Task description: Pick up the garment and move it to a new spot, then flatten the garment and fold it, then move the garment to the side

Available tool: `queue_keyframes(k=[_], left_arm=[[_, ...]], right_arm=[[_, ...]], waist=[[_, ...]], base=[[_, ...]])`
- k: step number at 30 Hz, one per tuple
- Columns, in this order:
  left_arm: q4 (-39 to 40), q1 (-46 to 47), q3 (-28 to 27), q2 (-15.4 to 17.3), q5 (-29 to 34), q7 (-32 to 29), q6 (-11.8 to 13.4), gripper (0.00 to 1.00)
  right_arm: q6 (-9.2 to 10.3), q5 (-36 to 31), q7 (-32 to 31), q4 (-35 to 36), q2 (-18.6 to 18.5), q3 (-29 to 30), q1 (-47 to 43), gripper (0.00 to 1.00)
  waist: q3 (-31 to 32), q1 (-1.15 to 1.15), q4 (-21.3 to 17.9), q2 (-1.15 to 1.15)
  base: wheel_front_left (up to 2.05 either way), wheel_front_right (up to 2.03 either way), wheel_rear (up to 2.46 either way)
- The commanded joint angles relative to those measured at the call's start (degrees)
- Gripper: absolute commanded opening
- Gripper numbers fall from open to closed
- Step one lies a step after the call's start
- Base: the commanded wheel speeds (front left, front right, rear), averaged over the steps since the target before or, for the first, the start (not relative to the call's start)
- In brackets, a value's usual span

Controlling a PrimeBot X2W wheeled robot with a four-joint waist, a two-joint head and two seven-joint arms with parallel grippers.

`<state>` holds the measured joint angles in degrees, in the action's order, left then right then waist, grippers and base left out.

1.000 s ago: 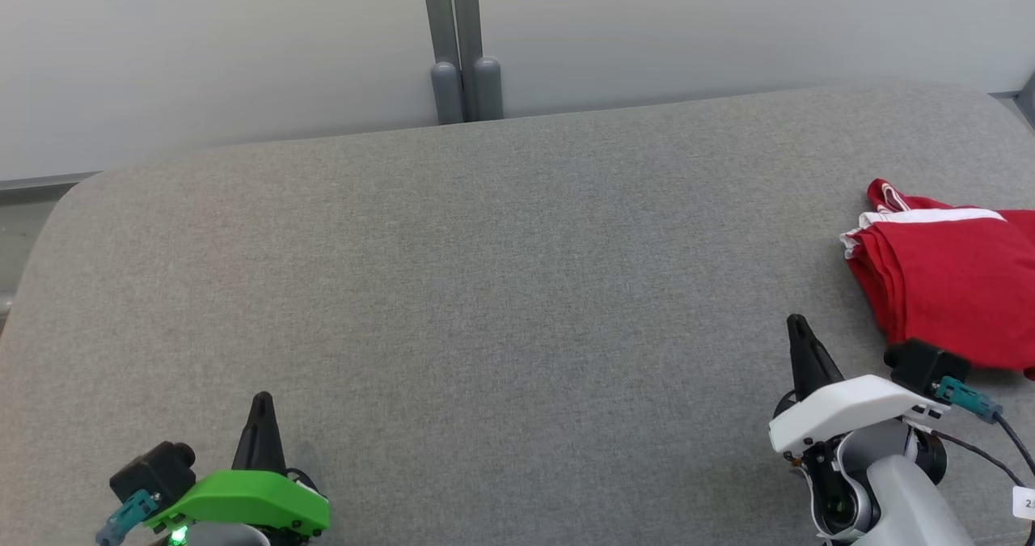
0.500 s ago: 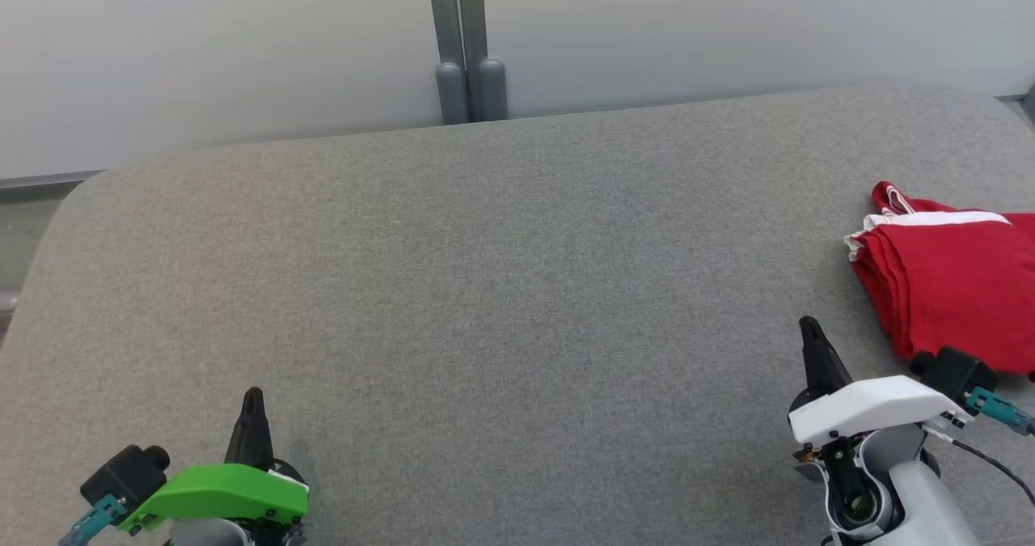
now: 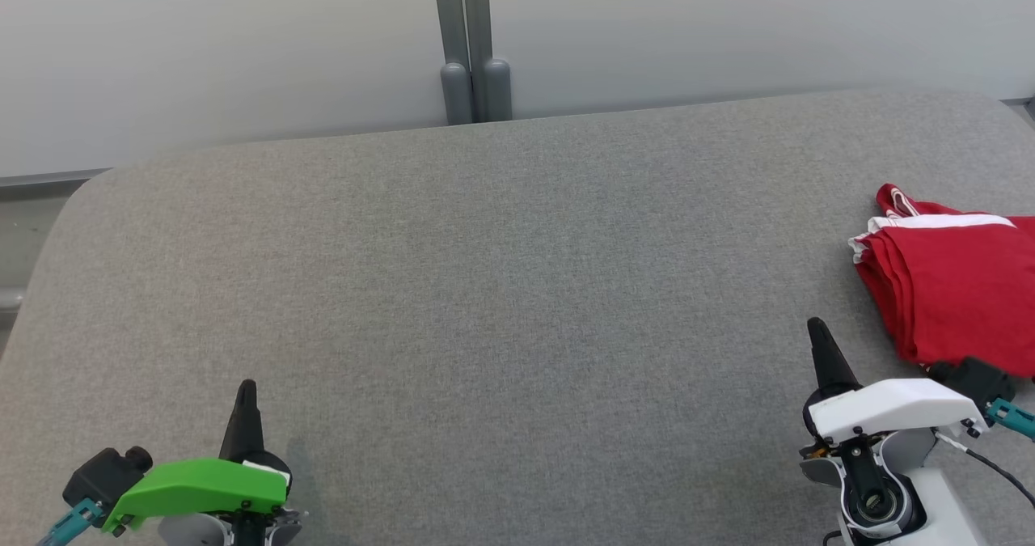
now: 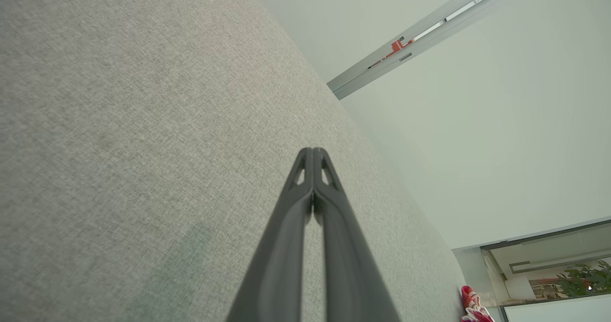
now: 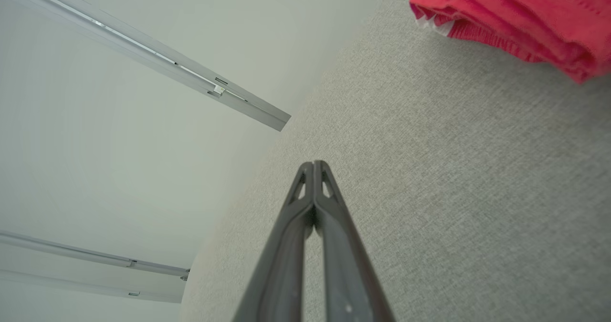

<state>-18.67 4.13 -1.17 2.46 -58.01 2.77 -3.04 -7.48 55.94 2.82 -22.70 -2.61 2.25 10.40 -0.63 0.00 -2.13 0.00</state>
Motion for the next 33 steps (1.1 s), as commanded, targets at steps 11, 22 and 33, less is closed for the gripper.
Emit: queue_keyframes(k=[11,22,33], left_arm=[[1.63,1.74,-1.39,0.41,-7.76,-2.05,-1.27,0.0],[2.31,1.93,-2.26,0.46,-13.52,-3.68,-2.04,0.0],[2.98,2.17,-3.13,0.5,-19.06,-5.18,-2.69,0.0]], right_arm=[[-0.02,8.05,-2.12,2.62,-0.3,1.07,-0.84,0.0],[-0.02,14.25,-3.77,4.02,-0.32,1.79,-1.59,0.0],[-0.02,20.06,-5.28,5.31,-0.34,2.48,-2.4,0.0]], waist=[[0.07,0.0,0.34,0.0],[0.14,0.0,0.66,0.0],[0.21,0.0,0.98,0.0]], base=[[0.0,0.0,0.0],[0.0,0.0,0.0],[0.0,0.0,0.0]])
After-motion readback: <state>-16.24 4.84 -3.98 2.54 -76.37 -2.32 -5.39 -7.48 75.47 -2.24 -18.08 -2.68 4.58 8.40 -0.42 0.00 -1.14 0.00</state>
